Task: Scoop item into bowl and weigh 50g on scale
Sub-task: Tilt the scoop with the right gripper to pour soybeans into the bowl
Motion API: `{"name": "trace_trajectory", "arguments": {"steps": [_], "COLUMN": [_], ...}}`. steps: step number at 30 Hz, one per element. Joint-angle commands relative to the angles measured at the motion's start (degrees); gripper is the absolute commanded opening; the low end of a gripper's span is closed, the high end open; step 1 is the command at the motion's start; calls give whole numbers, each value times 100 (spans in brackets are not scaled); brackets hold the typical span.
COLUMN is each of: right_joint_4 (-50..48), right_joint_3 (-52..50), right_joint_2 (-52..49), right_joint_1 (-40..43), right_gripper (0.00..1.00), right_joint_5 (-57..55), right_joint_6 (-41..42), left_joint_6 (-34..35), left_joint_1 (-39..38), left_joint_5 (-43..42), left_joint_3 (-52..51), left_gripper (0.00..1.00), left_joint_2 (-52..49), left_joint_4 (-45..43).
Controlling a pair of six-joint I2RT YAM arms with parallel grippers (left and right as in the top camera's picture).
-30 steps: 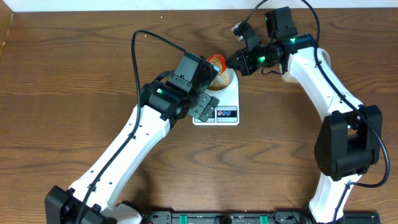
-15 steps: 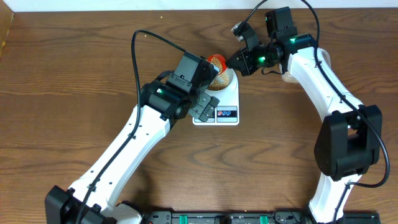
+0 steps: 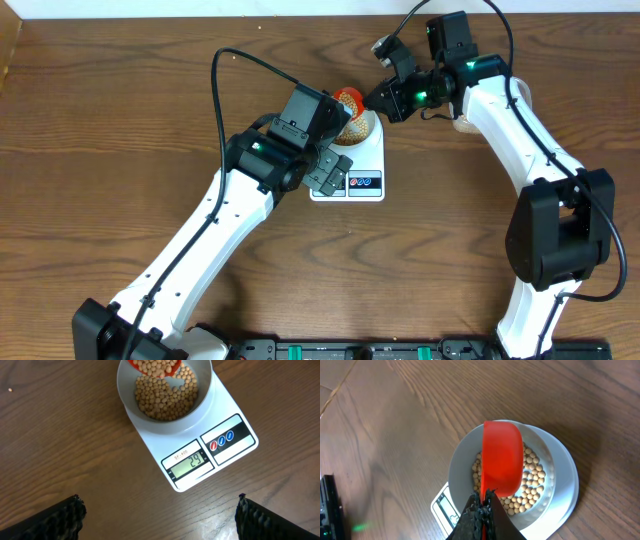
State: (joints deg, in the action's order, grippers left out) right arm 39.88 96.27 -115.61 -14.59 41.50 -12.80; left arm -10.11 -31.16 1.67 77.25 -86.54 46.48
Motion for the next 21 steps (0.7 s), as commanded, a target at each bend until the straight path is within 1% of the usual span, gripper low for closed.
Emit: {"name": "trace_trajectory", "arguments": {"steps": [1, 16, 21], "right_joint_4": [33, 46, 68], "right_joint_3": [15, 15, 15], "right_joint_2": [120, 120, 120], "right_joint_1": [-42, -42, -42], "right_gripper": [1, 1, 1], "right_joint_5": [42, 44, 42], "right_joint_6": [-258, -470, -702], "left_joint_6": [50, 50, 50], "left_joint_1": [24, 24, 24], "left_joint_5": [31, 31, 31], "left_joint_3": [-44, -44, -44], "left_gripper": [98, 98, 98], "left_joint_2": [-4, -4, -4], "left_joint_4": [22, 22, 22]}}
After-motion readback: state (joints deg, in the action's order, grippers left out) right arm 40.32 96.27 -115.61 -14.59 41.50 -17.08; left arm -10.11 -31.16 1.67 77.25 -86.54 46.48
